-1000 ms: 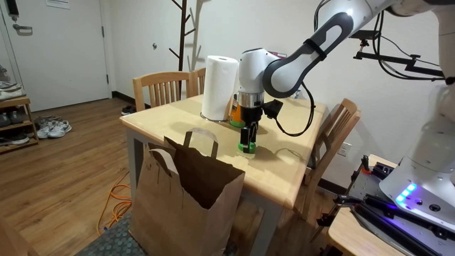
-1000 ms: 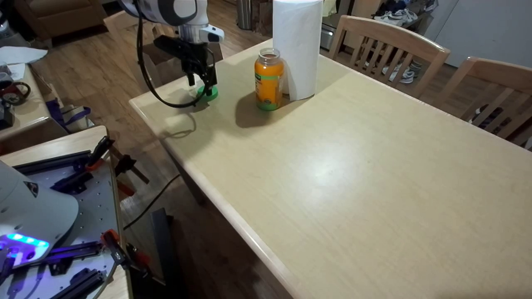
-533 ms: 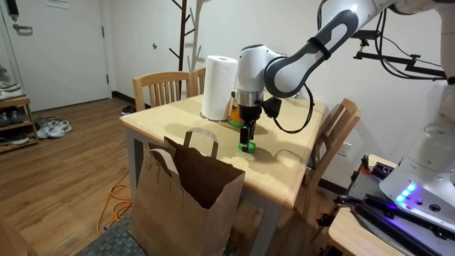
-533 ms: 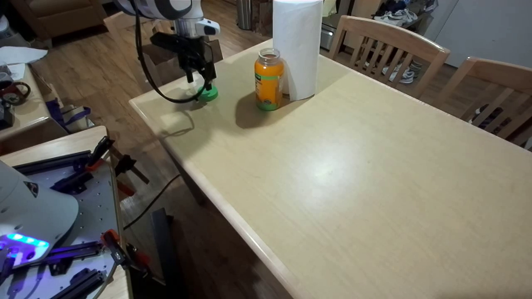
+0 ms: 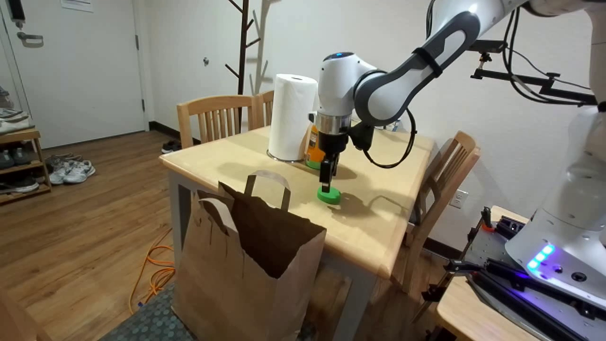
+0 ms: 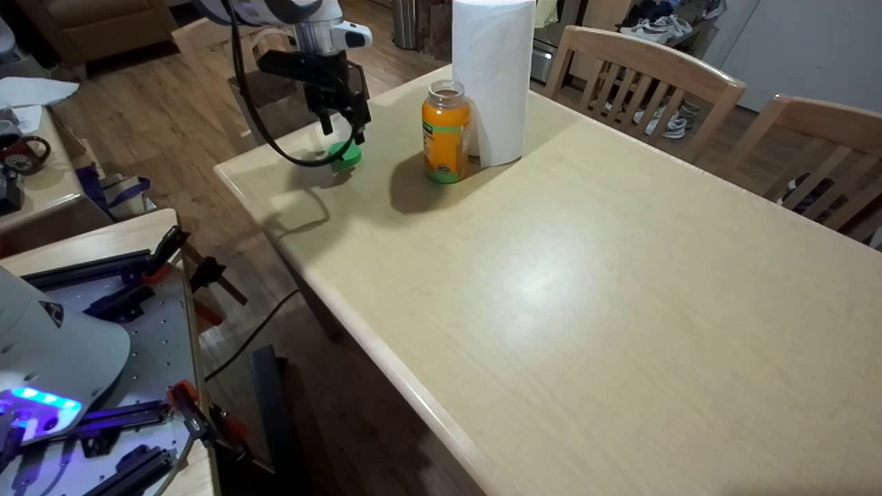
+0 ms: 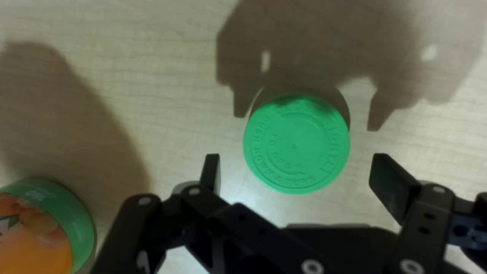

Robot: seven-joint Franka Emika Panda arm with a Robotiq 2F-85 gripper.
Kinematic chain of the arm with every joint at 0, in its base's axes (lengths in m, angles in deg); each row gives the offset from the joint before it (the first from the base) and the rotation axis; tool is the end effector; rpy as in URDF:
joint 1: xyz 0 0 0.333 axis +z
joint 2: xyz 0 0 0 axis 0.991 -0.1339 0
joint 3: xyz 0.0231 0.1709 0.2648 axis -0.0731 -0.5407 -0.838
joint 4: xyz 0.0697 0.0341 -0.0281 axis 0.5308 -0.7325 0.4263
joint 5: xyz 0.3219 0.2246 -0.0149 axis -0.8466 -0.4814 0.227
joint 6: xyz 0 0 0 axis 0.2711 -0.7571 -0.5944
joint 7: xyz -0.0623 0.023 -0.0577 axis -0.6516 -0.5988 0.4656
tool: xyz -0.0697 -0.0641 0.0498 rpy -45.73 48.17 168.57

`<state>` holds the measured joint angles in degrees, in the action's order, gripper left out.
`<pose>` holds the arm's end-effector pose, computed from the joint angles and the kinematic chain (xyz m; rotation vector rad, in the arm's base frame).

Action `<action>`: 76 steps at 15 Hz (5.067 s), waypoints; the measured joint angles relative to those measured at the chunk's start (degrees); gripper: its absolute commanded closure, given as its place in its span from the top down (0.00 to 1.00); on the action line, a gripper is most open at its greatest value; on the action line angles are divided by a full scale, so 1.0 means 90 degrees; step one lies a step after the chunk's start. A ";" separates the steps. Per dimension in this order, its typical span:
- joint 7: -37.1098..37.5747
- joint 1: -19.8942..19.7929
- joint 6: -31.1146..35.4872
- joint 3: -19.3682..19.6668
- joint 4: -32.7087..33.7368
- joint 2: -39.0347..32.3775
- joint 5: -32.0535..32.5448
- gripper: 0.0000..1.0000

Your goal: Put the green lid in the brown bag

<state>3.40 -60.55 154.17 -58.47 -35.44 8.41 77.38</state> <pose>0.5101 0.2768 0.2158 2.9212 0.6705 -0.1110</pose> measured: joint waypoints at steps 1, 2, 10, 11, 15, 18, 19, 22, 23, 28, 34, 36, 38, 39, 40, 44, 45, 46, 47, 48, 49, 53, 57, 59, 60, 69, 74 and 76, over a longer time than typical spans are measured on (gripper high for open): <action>-0.0001 -0.0012 0.0023 0.0014 0.0000 -0.0001 0.0000 1.00; -0.0002 -0.0027 0.0044 0.0015 0.0000 -0.0003 0.0000 1.00; -0.0006 -0.0058 0.0199 -0.0012 0.0000 -0.0127 -0.0029 1.00; -0.0006 -0.0061 0.0221 -0.0012 -0.0001 -0.0150 -0.0032 1.00; -0.0020 -0.0083 0.0353 -0.0013 -0.0001 -0.0251 -0.0066 1.00; -0.0022 -0.0109 0.0482 -0.0019 -0.0024 -0.0324 -0.0119 1.00; -0.0022 -0.0124 0.0515 -0.0028 -0.0033 -0.0350 -0.0141 0.75; -0.0024 -0.0154 0.0561 -0.0037 -0.0053 -0.0431 -0.0202 0.60; -0.0030 -0.0161 0.0576 -0.0044 -0.0051 -0.0437 -0.0242 0.53; -0.0036 -0.0189 0.0578 -0.0053 -0.0045 -0.0415 -0.0303 0.52; -0.0035 -0.0078 0.0567 0.0003 0.0280 -0.0262 0.0025 0.52; -0.0043 0.0100 0.0517 -0.0013 0.0582 -0.0152 0.0333 0.52; -0.0082 0.0330 0.0433 -0.0076 0.0921 -0.0050 0.0638 0.52; -0.0096 0.0441 0.0378 -0.0118 0.1075 -0.0002 0.0769 0.52; -0.0106 0.0541 0.0295 -0.0157 0.1200 0.0049 0.0839 0.77; -0.0107 0.0634 0.0141 -0.0208 0.1282 0.0195 0.0846 0.52; -0.0107 0.0626 0.0142 -0.0207 0.1282 0.0190 0.0846 0.52; -0.0107 0.0623 0.0171 -0.0210 0.1281 0.0186 0.0846 0.52; -0.0131 0.0625 0.0249 -0.0223 0.1287 0.0183 0.0874 0.52; -0.0199 0.0635 0.0340 -0.0252 0.1326 0.0171 0.0956 0.52; -0.0325 0.0652 0.0425 -0.0305 0.1403 0.0144 0.1043 0.52; -0.1084 0.0827 0.0450 -0.0608 0.1942 -0.0126 0.1159 0.52; -0.2024 0.0905 0.0397 -0.0974 0.2412 -0.0541 0.1133 0.52; -0.2586 0.0932 0.0348 -0.1161 0.2635 -0.0785 0.1096 0.52; -0.2865 0.0948 0.0303 -0.1252 0.2747 -0.0911 0.1084 0.52; -0.4527 0.0946 -0.0095 -0.1773 0.3320 -0.1894 0.0439 0.52; -0.4619 0.0909 -0.0363 -0.1775 0.3322 -0.2157 0.0258 0.52; -0.4641 0.0886 -0.0437 -0.1778 0.3322 -0.2258 0.0198 0.52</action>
<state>-38.38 -52.58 150.23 -74.47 -5.54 -11.90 79.16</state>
